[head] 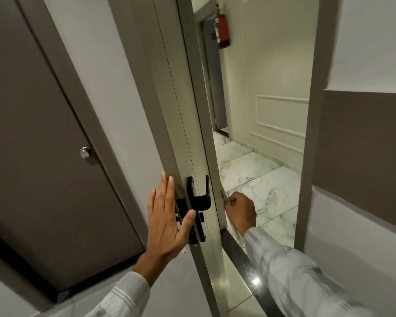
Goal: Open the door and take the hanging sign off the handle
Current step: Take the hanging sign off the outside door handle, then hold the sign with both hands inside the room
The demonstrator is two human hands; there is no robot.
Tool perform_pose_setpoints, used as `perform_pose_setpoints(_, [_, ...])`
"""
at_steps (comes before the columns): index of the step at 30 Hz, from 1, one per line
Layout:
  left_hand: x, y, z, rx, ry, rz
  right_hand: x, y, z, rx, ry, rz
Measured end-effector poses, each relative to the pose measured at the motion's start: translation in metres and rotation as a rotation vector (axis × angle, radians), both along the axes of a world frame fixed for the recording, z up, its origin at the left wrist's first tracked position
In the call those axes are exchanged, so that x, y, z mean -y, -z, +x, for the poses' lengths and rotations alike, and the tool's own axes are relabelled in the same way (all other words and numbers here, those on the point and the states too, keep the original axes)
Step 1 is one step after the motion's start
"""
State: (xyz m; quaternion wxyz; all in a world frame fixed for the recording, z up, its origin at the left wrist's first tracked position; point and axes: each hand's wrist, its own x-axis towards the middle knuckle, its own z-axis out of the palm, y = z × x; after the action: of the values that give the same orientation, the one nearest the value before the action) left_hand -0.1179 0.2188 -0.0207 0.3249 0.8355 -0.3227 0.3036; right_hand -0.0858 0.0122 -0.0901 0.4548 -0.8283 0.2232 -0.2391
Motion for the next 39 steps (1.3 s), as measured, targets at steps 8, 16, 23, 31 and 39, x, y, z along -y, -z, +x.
perform_pose_setpoints(8, [0.015, 0.039, -0.056, -0.089, 0.019, -0.115, -0.007, 0.024, -0.137, 0.224, 0.146, -0.549])
perform_pose_setpoints(16, [0.079, 0.125, -0.166, -1.037, 0.529, -0.039, -0.023, 0.095, -0.323, -0.059, 0.260, -0.883])
perform_pose_setpoints(23, [0.121, 0.170, -0.293, -1.200, 0.750, 0.239, -0.047, 0.123, -0.505, -0.339, 0.707, -0.299])
perform_pose_setpoints(31, [0.170, 0.179, -0.482, -1.155, 1.121, 0.479, -0.066, 0.139, -0.707, -0.201, 1.107, 0.447])
perform_pose_setpoints(39, [0.178, 0.223, -0.687, -0.980, 1.388, 0.836, -0.104, 0.167, -0.881, 0.244, 1.583, 0.731])
